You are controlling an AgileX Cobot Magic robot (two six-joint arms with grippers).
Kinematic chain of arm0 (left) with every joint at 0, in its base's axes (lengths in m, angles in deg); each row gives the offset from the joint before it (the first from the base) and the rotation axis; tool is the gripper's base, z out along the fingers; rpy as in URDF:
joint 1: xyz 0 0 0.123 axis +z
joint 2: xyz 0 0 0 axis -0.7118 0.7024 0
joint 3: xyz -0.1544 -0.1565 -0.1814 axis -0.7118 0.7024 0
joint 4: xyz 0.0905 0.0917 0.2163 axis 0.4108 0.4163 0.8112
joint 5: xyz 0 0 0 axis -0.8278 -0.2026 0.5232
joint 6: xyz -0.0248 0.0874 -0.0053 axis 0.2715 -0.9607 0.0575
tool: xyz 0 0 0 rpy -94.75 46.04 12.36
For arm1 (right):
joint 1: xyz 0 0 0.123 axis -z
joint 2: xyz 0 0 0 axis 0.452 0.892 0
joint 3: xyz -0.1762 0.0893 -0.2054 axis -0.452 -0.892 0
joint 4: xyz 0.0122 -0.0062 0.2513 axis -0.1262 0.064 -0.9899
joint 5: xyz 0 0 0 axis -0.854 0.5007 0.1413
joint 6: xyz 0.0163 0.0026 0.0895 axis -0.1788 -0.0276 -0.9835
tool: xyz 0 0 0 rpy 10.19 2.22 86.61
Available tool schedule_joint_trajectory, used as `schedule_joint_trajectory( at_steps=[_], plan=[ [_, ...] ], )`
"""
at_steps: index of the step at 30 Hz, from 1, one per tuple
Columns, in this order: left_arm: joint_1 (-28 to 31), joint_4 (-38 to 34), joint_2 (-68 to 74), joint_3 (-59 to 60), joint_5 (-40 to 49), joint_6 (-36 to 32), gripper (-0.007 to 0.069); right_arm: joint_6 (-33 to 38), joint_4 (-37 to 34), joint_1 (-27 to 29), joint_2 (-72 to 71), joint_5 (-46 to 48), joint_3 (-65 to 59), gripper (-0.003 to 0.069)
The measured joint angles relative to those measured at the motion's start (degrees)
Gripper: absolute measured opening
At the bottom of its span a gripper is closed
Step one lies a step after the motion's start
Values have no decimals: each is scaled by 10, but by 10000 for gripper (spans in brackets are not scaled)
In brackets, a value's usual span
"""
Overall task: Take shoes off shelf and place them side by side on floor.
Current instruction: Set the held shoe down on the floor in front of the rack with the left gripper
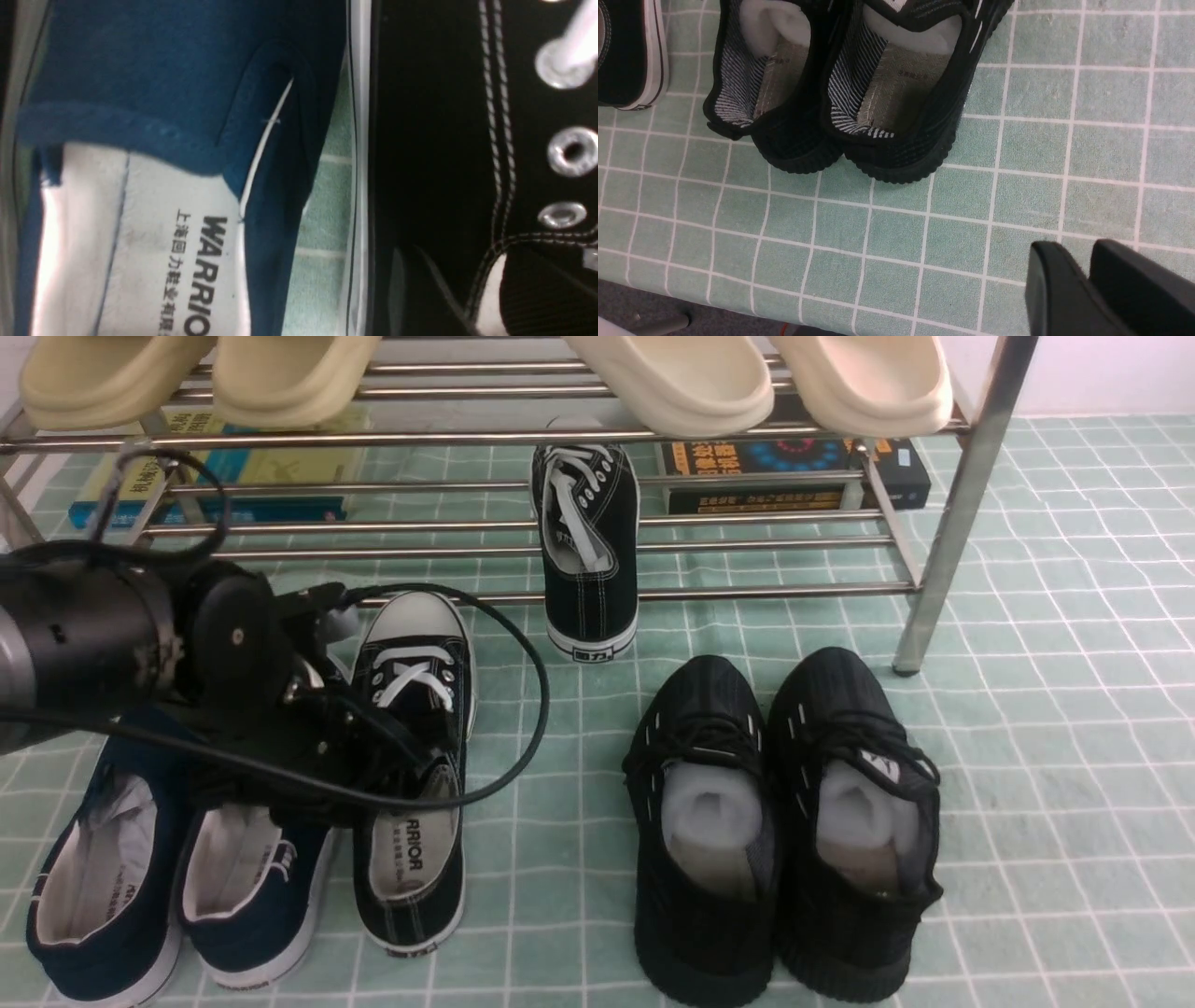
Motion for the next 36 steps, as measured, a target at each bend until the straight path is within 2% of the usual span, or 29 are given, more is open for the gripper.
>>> schedule_joint_trajectory(
  at_steps=[3, 6, 13, 18, 27, 36],
  plan=[
    [0, 6, 0, 0, 2, 0, 107, 0, 0, 0, 0, 0, 0, 136],
    [1, 6, 0, 0, 7, 0, 33, 0, 0, 0, 0, 0, 0, 139],
    [1, 6, -16, 0, 32, -5, 25, 0, 0, 0, 0, 0, 0, 144],
    [1, -3, -52, 0, 94, -17, 25, 0, 0, 0, 0, 0, 0, 151],
    [1, -18, -58, 0, 93, -28, 25, 0, 0, 0, 0, 0, 0, 161],
    [1, -140, -52, 0, 58, -140, 25, 0, 0, 0, 0, 0, 0, 172]
  ],
)
